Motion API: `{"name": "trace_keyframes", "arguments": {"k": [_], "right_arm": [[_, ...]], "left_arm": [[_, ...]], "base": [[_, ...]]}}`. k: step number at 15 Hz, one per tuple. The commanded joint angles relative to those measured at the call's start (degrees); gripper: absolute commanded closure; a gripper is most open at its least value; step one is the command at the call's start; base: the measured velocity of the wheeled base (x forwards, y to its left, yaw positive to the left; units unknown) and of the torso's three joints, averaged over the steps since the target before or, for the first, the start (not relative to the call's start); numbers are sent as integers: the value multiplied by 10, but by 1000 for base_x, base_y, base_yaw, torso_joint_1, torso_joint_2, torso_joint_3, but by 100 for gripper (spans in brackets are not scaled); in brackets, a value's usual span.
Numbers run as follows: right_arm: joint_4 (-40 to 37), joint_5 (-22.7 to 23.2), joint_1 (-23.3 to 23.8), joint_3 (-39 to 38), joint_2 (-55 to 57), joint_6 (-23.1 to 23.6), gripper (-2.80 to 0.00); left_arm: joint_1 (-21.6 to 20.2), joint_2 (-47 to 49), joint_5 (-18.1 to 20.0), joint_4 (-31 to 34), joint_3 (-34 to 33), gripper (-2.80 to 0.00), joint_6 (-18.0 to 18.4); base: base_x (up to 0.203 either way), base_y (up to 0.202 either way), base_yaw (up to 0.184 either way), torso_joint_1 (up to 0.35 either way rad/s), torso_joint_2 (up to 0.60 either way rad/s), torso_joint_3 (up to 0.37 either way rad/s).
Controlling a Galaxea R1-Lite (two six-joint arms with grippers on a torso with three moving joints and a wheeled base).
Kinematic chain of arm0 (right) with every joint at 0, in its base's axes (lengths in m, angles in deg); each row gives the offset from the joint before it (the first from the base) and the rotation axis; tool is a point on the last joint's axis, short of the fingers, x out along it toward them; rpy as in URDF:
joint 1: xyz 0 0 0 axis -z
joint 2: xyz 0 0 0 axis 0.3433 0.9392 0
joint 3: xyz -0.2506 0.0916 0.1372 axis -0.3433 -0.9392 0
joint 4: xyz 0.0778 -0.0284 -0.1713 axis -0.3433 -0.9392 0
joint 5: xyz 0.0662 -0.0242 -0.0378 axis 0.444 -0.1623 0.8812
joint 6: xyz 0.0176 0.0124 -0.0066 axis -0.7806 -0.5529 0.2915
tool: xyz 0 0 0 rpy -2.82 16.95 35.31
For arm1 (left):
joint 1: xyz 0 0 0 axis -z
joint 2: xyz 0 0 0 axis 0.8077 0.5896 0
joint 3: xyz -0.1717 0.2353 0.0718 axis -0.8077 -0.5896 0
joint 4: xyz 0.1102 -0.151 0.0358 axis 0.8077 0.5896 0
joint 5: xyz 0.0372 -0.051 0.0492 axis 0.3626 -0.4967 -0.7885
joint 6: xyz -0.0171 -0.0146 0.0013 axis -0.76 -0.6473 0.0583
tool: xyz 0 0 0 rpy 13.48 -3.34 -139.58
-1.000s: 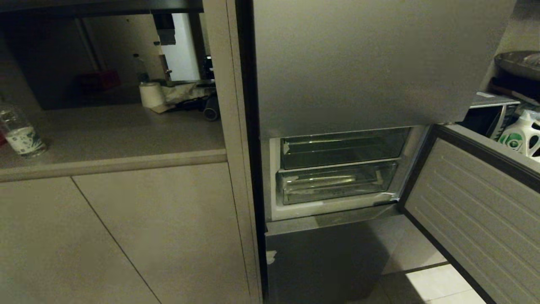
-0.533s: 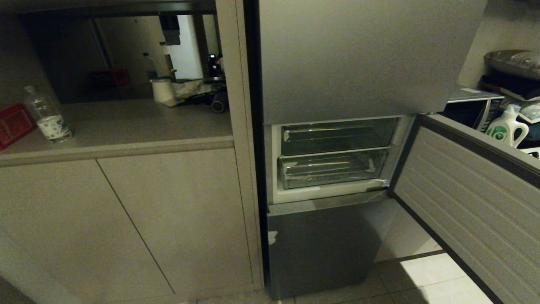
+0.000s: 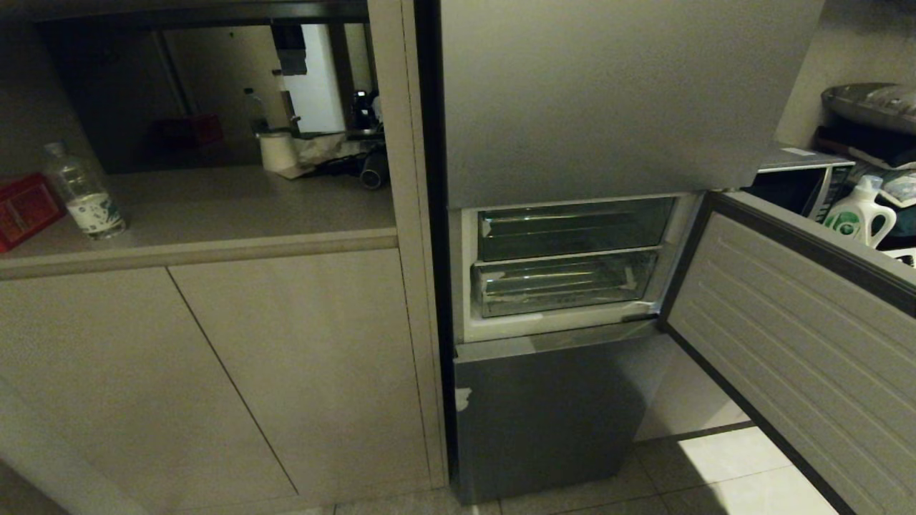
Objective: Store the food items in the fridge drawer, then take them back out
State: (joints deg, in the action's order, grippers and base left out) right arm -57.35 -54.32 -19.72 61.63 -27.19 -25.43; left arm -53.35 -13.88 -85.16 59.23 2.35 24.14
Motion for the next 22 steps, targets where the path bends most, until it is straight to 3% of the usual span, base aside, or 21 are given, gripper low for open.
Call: {"name": "trace_keyframes", "arguments": {"k": [1, 4, 5, 7, 11, 13, 17, 22], "right_arm": [[-62, -28, 1, 77, 6, -4, 0], [-118, -51, 9, 182, 101, -57, 0], [-122, -49, 35, 214, 154, -82, 0], [-97, -8, 152, 257, 252, -116, 0], [52, 126, 469, 286, 468, -160, 0], [119, 176, 565, 295, 563, -169, 0], [327, 209, 673, 274, 696, -175, 0], [379, 223, 752, 272, 748, -176, 0]], "left_arm": [[0, 0, 0, 0, 0, 0, -1], [0, 0, 0, 0, 0, 0, 0], [0, 0, 0, 0, 0, 0, 0], [0, 0, 0, 0, 0, 0, 0], [0, 0, 0, 0, 0, 0, 0], [0, 0, 0, 0, 0, 0, 0], [0, 0, 0, 0, 0, 0, 0], [0, 0, 0, 0, 0, 0, 0]], "base": [[0, 0, 0, 0, 0, 0], [0, 0, 0, 0, 0, 0], [0, 0, 0, 0, 0, 0], [0, 0, 0, 0, 0, 0], [0, 0, 0, 0, 0, 0], [0, 0, 0, 0, 0, 0], [0, 0, 0, 0, 0, 0], [0, 0, 0, 0, 0, 0]]}}
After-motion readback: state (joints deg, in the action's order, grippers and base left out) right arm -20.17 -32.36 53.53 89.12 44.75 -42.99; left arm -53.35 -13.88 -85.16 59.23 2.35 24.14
